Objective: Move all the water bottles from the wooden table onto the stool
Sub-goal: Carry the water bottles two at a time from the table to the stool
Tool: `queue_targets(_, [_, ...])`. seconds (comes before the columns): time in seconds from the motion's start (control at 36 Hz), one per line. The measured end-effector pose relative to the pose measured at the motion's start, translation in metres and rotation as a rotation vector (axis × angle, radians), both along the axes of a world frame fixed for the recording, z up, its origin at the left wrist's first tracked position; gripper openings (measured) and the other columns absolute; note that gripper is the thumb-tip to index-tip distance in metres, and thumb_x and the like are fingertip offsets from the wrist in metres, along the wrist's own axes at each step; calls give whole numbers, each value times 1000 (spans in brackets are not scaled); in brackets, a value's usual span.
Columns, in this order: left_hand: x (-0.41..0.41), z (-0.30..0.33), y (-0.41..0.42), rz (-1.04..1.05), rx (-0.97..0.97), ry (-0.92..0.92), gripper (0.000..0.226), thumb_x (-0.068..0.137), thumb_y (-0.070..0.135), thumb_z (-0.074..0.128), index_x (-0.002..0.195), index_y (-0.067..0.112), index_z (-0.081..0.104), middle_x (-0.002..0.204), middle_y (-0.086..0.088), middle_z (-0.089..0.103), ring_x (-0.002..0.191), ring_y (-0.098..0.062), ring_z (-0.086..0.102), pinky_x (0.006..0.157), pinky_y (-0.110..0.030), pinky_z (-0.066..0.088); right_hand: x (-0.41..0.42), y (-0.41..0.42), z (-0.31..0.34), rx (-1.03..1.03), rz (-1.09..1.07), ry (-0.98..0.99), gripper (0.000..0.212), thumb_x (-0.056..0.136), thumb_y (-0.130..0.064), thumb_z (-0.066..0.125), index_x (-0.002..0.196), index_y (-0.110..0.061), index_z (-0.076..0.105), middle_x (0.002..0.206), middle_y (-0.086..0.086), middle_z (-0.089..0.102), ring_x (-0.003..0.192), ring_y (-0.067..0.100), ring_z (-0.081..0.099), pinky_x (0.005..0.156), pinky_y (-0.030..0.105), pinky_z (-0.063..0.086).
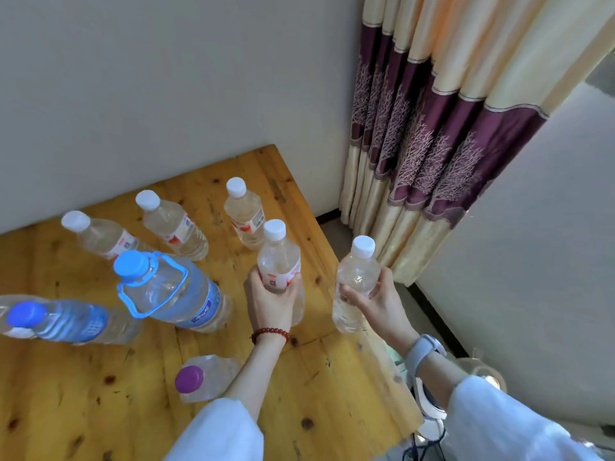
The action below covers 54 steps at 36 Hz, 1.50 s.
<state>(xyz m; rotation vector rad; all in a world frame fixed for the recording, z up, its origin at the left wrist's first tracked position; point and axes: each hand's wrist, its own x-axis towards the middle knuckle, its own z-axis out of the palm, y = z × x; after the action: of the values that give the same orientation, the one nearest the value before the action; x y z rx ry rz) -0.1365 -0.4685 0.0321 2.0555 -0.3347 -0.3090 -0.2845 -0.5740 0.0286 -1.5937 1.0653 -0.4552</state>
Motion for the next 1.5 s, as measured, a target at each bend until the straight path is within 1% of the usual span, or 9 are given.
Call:
queue_targets(0.19, [-39, 40, 16, -361, -252, 101, 65, 61, 61, 56, 111, 22, 40, 113, -6, 53, 101, -15, 54, 79, -24, 46, -46, 29, 20, -91, -137, 8, 59, 76, -55, 61, 119, -27, 33, 116, -3, 50, 105, 11, 55, 80, 21, 42])
queue_targets(0.33, [-68, 51, 34, -572, -266, 267, 50, 75, 50, 50, 110, 16, 37, 116, -13, 53, 104, -30, 58, 87, -55, 48, -93, 86, 41, -189, -269, 75, 51, 79, -56, 54, 122, -38, 32, 105, -28, 40, 94, -3, 53, 75, 17, 40])
queue_targets(0.47, [-116, 50, 71, -873, -254, 262, 63, 64, 64, 46, 113, 24, 40, 103, 7, 57, 97, -16, 59, 72, -14, 46, -158, 162, 52, -209, -469, 204, 48, 83, -52, 52, 116, -27, 28, 89, -19, 51, 86, 14, 58, 66, 26, 42])
queue_targets(0.58, [-177, 51, 100, -1097, -229, 270, 64, 63, 64, 45, 115, 27, 41, 105, 6, 58, 95, -11, 56, 68, -4, 40, -216, 226, 63, -216, -621, 322, 61, 80, -64, 44, 125, -27, 24, 99, -3, 62, 94, 28, 61, 79, 41, 46])
queue_targets(0.78, [-327, 62, 151, -1581, -120, 219, 98, 60, 71, 47, 139, 16, 26, 130, -5, 49, 118, -17, 49, 94, -23, 37, -337, 353, 76, -173, -929, 431, 80, 74, -76, 28, 136, -27, 16, 61, -8, 54, 61, 3, 54, 58, 30, 38])
queue_targets(1.06, [-595, 61, 325, -2192, -66, 139, 65, 82, 39, 61, 136, 23, 28, 111, 14, 50, 99, -6, 52, 81, -18, 37, -523, 596, 84, -24, -1469, 375, 89, 69, -77, 30, 141, -30, 7, 137, 9, 47, 119, 30, 51, 98, 46, 40])
queue_targets(1.22, [-741, 55, 478, -2459, -56, 172, 51, 82, 38, 61, 124, 30, 34, 97, 31, 53, 83, 20, 55, 63, 3, 38, -622, 771, 83, 130, -1700, 587, 84, 72, -79, 20, 139, -29, 9, 137, 7, 50, 111, 31, 57, 79, 36, 45])
queue_targets(1.36, [-838, 54, 595, -2670, 3, 77, 56, 78, 45, 63, 124, 27, 34, 89, 12, 62, 75, -1, 61, 69, -27, 50, -681, 894, 79, 268, -1860, 617, 76, 82, -70, 29, 141, -27, 9, 133, 7, 54, 111, 31, 57, 81, 36, 45])
queue_targets(1.5, [-926, 48, 693, -2875, 45, 92, 70, 73, 54, 61, 128, 23, 31, 90, 16, 58, 82, -12, 62, 77, -33, 51, -730, 993, 69, 286, -2097, 532, 66, 83, -67, 34, 135, -32, 14, 124, 3, 59, 102, 29, 60, 77, 35, 45])
